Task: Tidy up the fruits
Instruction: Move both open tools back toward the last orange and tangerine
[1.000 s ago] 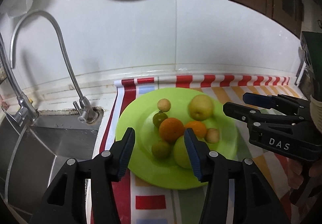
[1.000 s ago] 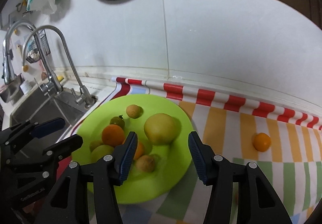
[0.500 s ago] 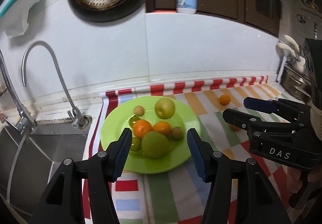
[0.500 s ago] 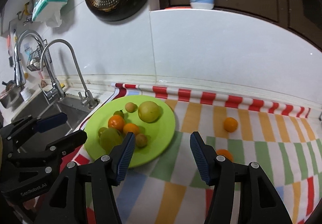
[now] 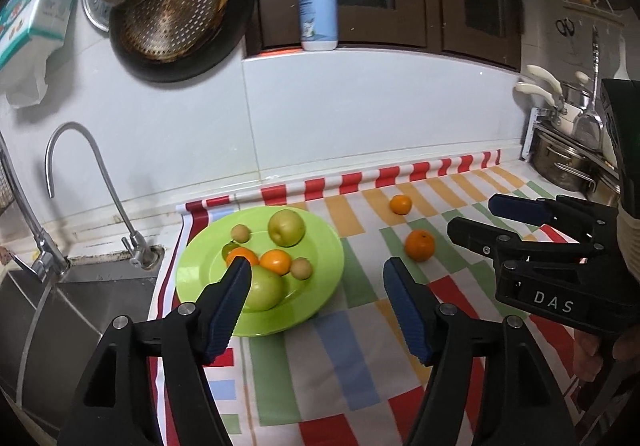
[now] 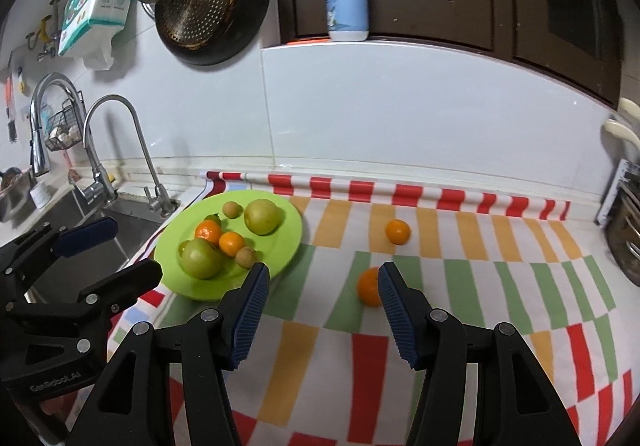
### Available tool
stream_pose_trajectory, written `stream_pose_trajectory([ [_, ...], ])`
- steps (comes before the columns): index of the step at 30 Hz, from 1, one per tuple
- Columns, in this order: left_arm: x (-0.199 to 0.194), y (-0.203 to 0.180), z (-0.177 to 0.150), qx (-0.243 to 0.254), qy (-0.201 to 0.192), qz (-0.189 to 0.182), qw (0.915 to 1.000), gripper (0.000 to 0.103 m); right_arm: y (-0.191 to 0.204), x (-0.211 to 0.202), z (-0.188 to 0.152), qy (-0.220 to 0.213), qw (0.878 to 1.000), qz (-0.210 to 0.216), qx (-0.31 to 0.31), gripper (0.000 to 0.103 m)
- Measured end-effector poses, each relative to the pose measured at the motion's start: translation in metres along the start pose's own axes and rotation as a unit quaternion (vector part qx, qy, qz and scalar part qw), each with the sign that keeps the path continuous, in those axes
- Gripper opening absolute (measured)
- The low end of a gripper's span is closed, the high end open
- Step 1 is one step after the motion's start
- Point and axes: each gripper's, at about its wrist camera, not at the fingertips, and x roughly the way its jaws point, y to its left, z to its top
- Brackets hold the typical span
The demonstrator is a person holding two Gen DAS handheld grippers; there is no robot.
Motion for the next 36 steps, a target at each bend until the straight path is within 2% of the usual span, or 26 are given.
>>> stream_pose_trajectory([
  [12,0.007,-0.042,0.007,0.009,-0.006,-0.018,0.9998,0.075,-0.039,-0.023,-0.006,-0.005,1.0,-0.024,0.014,0.058],
  [14,0.012,-0.05,0.008,0.013,-0.001,-0.019,0.9997,0.076,-0.047,-0.025,-0.006,-0.007,0.999,-0.025,0.018,0.064],
  [17,0.02,-0.062,0.009,0.017,0.003,-0.02,0.9997,0.077,-0.059,-0.025,-0.005,-0.01,0.999,-0.031,0.016,0.065],
  [26,0.052,-0.083,0.013,0.019,0.002,-0.037,0.9991,0.083,-0.092,-0.004,-0.007,0.003,0.999,-0.043,0.017,0.065],
  [36,0.115,-0.103,0.014,0.026,0.043,-0.069,0.9963,0.081,-0.125,0.041,-0.015,0.046,0.997,-0.054,0.015,0.065],
])
